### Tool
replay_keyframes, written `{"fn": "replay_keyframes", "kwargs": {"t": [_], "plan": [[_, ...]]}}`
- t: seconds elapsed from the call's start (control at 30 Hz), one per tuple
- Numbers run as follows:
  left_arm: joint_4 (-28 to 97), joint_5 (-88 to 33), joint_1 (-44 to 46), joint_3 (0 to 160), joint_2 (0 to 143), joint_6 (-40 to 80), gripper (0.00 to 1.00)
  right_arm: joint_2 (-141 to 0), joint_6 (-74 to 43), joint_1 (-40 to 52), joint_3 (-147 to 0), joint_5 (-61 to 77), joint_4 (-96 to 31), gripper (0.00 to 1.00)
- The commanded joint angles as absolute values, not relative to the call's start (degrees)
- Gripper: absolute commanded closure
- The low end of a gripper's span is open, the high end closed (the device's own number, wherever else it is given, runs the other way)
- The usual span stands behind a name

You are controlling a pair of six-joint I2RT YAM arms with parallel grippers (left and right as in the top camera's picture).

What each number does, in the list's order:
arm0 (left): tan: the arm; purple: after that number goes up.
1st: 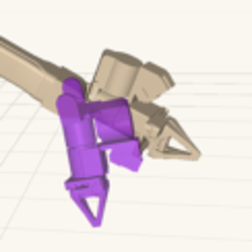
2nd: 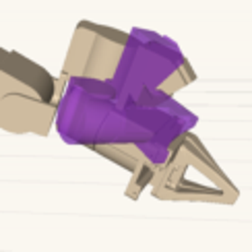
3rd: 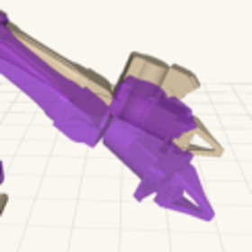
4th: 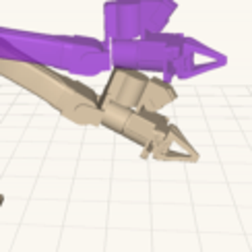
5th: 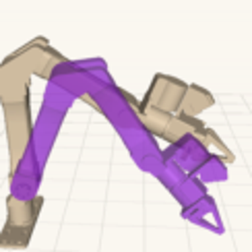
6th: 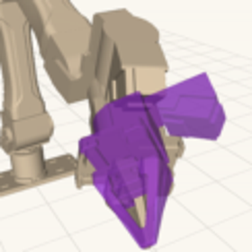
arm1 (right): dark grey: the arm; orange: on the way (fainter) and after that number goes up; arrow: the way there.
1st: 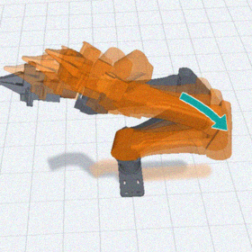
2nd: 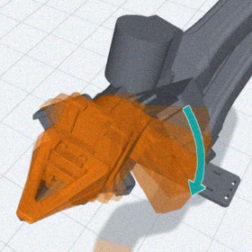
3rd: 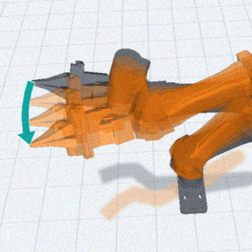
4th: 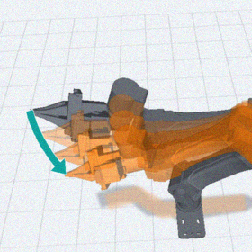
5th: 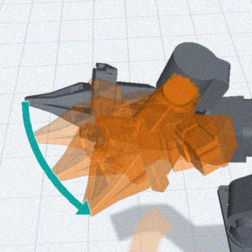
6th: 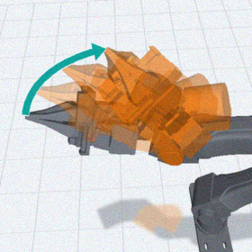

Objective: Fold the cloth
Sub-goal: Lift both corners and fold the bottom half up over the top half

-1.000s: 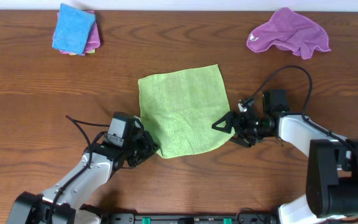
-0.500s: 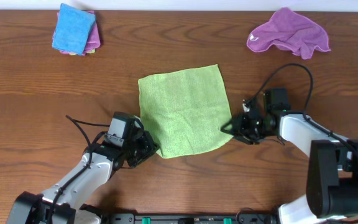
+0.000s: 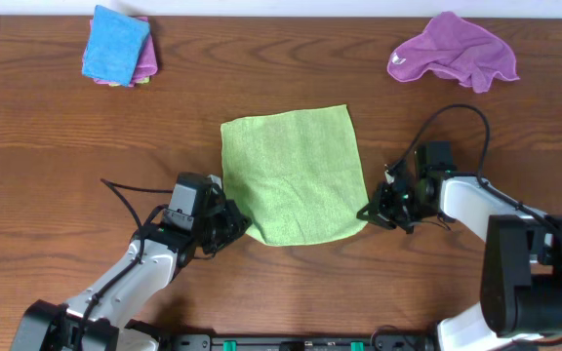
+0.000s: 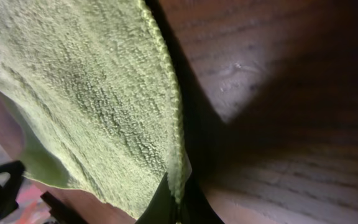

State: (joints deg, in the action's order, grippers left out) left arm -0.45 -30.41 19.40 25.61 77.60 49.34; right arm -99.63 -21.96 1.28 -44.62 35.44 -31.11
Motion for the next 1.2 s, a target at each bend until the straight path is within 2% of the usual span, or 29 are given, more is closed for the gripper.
{"fn": "replay_keyframes", "kwargs": {"t": [0.0,0.3,0.6,0.9,1.17], "plan": [[-2.87,-29.39,19.53,25.45,78.15,49.34,0.94,-101.1,-20.25,1.52,-46.92,32.23,-33.21,0.98],[-5.85,-24.29,19.51,30.3,78.15,45.71,0.94,-98.15,-15.35,8.29,-62.28,28.58,-38.15,0.98],[-5.91,-14.13,16.01,34.87,78.32,41.15,0.94,-98.61,-17.37,11.29,-64.62,22.28,-32.6,0.98],[-15.42,-12.91,10.81,35.09,80.53,37.04,0.94,-102.39,-18.28,11.33,-65.8,22.46,-24.36,0.99],[-16.93,-14.81,10.79,41.56,89.67,34.76,0.94,-108.09,-18.35,11.33,-72.62,22.22,-23.05,0.99]]}}
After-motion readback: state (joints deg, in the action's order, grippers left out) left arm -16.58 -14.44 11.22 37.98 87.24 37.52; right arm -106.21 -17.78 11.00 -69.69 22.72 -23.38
